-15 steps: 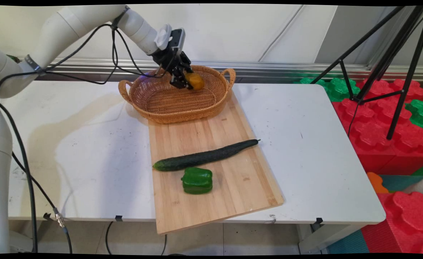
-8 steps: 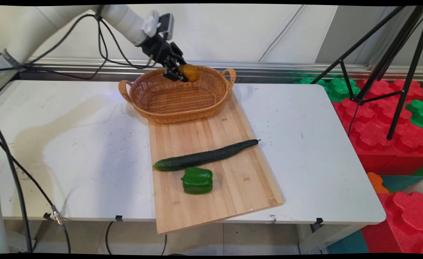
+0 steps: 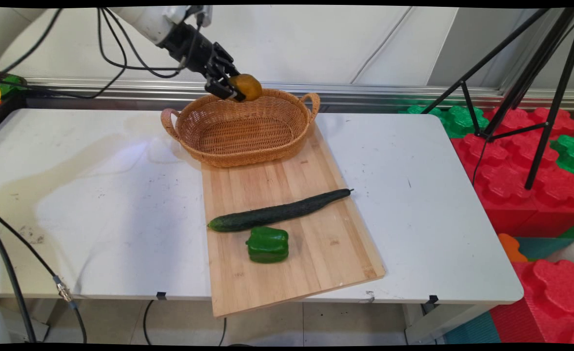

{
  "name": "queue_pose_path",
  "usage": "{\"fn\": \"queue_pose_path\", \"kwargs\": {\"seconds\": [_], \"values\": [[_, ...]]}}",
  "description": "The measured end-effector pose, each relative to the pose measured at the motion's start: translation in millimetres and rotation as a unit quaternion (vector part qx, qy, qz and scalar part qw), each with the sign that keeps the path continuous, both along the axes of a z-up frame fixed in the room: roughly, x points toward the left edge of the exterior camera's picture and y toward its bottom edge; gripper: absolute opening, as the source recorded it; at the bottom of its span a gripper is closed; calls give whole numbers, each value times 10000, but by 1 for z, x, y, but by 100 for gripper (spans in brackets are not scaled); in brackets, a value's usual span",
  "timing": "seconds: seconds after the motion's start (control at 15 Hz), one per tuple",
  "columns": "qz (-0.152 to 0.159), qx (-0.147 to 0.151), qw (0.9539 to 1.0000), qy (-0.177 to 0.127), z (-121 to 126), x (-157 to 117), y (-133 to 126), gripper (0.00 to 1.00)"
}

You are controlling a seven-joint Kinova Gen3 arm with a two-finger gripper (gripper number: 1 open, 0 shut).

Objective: Place the picked object on the cutting board

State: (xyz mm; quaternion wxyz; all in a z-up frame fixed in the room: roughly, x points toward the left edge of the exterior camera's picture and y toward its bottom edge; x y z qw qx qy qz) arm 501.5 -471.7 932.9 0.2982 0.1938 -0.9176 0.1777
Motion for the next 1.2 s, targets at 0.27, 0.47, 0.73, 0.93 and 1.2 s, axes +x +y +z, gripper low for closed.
{"fn": "queue_pose_path", "kwargs": {"seconds": [0.27,0.47,0.73,0.93,1.2], "values": [[-2,308,9993,206,17,-6,40,0],[-17,560,9980,297,19,-18,71,0],[72,864,9956,362,8,-35,102,0],[224,1062,9935,345,-8,-47,116,0],[393,1276,9907,247,-32,-60,122,0]]}}
